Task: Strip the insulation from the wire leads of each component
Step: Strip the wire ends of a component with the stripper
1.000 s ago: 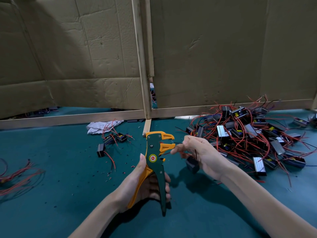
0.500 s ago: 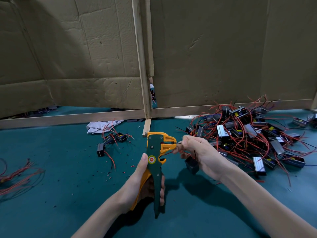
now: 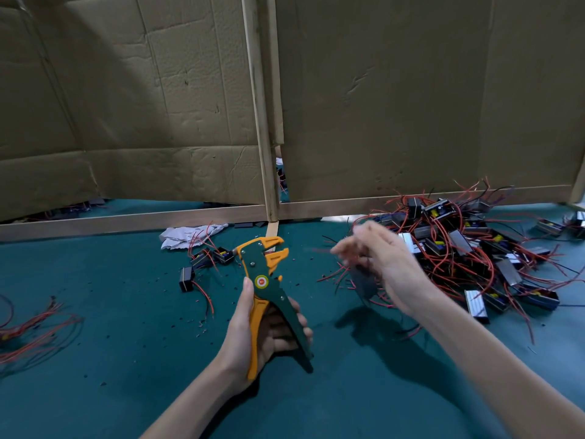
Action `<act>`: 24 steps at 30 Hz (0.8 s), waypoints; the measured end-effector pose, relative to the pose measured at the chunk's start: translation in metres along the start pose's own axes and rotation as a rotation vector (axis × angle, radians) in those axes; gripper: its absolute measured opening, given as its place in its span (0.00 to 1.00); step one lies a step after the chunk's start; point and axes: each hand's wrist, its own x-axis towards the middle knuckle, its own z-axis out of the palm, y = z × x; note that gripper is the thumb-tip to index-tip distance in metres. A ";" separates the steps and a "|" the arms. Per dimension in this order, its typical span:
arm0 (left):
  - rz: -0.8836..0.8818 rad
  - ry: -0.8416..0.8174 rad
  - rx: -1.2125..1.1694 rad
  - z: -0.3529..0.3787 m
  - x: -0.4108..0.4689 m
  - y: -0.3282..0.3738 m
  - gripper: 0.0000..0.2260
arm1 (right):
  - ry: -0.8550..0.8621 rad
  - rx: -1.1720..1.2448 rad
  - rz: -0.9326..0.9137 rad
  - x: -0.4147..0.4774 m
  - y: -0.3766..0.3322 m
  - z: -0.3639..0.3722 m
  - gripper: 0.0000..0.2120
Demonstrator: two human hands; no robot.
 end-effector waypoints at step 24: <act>0.013 0.253 -0.303 -0.013 0.018 0.001 0.36 | -0.166 -1.220 -0.456 0.088 -0.014 0.146 0.15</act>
